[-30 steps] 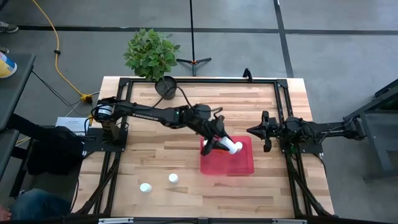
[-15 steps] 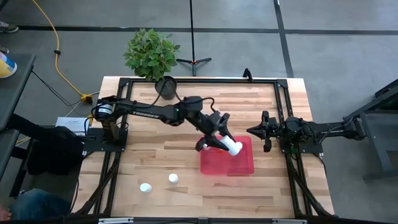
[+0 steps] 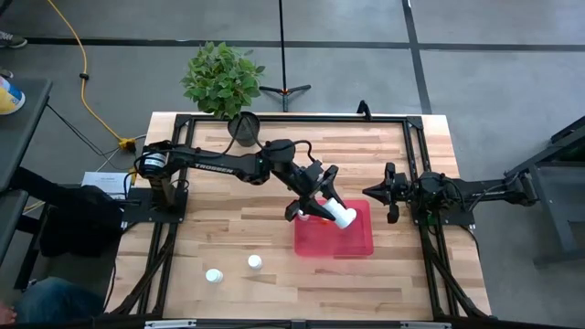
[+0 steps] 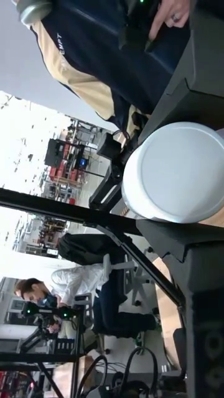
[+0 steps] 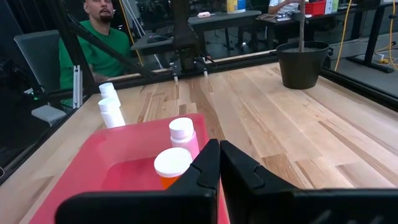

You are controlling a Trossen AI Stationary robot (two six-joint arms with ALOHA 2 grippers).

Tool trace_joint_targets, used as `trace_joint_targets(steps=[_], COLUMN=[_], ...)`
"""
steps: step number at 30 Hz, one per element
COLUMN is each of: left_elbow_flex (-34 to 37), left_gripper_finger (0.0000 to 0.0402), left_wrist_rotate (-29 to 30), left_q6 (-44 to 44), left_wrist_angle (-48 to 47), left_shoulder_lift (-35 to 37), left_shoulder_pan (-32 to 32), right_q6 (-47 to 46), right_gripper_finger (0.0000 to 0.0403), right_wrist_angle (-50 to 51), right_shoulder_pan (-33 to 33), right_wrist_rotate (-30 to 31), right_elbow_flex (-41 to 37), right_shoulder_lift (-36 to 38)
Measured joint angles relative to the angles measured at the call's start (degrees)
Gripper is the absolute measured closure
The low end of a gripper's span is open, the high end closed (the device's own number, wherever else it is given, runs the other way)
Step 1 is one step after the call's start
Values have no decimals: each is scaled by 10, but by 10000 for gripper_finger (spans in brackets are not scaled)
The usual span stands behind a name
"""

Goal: Pick and place pill bottles into a basket
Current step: Put the white pill bottle into the pink bin

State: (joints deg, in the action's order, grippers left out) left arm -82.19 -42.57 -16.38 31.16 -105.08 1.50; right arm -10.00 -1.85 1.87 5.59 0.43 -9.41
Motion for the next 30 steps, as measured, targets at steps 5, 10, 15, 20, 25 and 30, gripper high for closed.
trace_joint_targets(steps=[5, 10, 15, 20, 25, 30], left_elbow_flex=[0, 0, 0, 0, 0, 0], left_gripper_finger=[186, 186, 186, 186, 186, 186], left_wrist_rotate=[0, 0, 1, 1, 1, 2], left_q6=[0, -4, -5, -4, -4, 10], left_wrist_angle=[-10, -44, -75, -122, -160, -190], left_shoulder_lift=[0, 0, 0, 0, 0, 0], left_shoulder_pan=[0, 0, 0, 0, 0, 0], right_q6=[0, 0, -3, -3, -4, -4], right_gripper_finger=[399, 402, 399, 401, 401, 399], right_wrist_angle=[0, 0, 0, 0, 0, 0], right_shoulder_pan=[0, 0, 0, 0, 0, 0], right_wrist_rotate=[0, 0, 0, 0, 0, 0], right_elbow_flex=[0, 0, 0, 0, 0, 0], right_shoulder_lift=[0, 0, 0, 0, 0, 0])
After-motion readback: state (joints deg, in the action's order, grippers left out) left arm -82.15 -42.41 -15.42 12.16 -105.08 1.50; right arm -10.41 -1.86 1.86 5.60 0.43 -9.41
